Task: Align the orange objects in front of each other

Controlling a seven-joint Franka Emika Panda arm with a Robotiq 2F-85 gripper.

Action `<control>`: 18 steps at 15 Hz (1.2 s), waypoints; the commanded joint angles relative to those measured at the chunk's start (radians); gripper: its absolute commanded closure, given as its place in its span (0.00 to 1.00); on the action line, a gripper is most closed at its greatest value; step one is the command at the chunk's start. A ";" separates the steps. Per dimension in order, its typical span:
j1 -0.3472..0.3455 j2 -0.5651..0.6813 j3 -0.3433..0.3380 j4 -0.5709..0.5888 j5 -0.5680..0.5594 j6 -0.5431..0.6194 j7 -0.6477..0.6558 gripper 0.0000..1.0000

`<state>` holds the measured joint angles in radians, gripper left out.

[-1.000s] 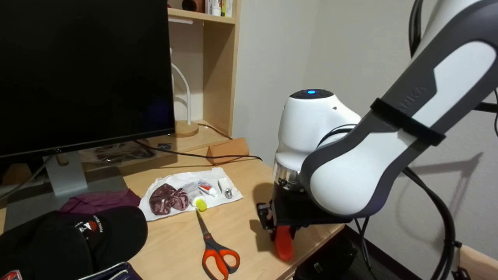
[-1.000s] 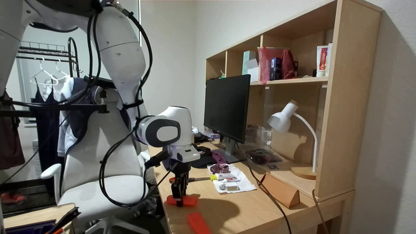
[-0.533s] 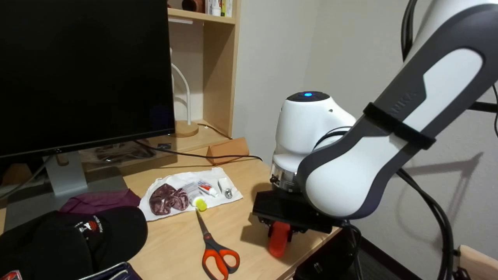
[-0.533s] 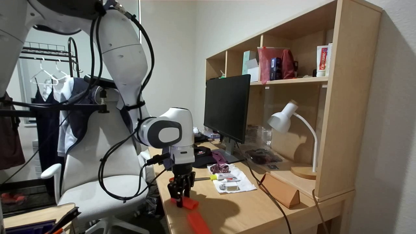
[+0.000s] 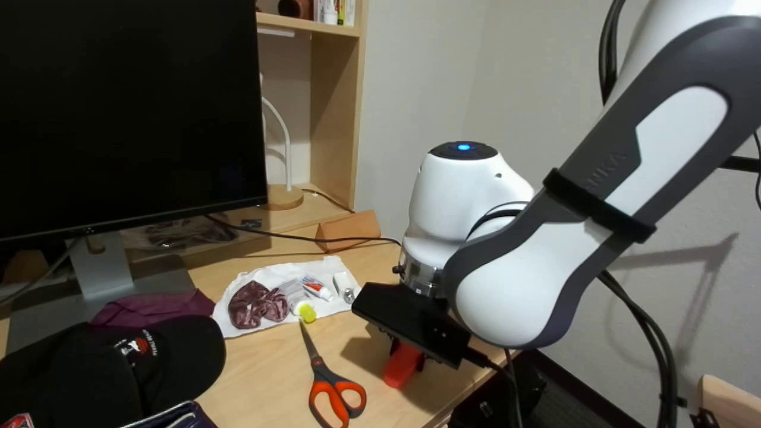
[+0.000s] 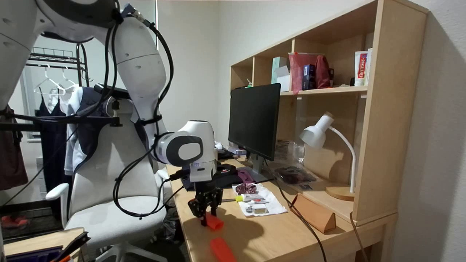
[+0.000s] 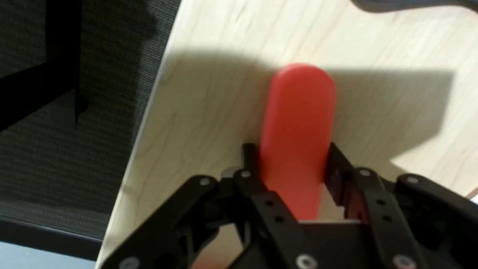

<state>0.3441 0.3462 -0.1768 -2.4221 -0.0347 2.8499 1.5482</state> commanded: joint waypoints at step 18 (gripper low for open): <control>-0.229 -0.072 0.199 -0.156 0.191 0.138 -0.049 0.80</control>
<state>0.2082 0.3056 -0.0609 -2.5459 0.1047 3.0515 1.6348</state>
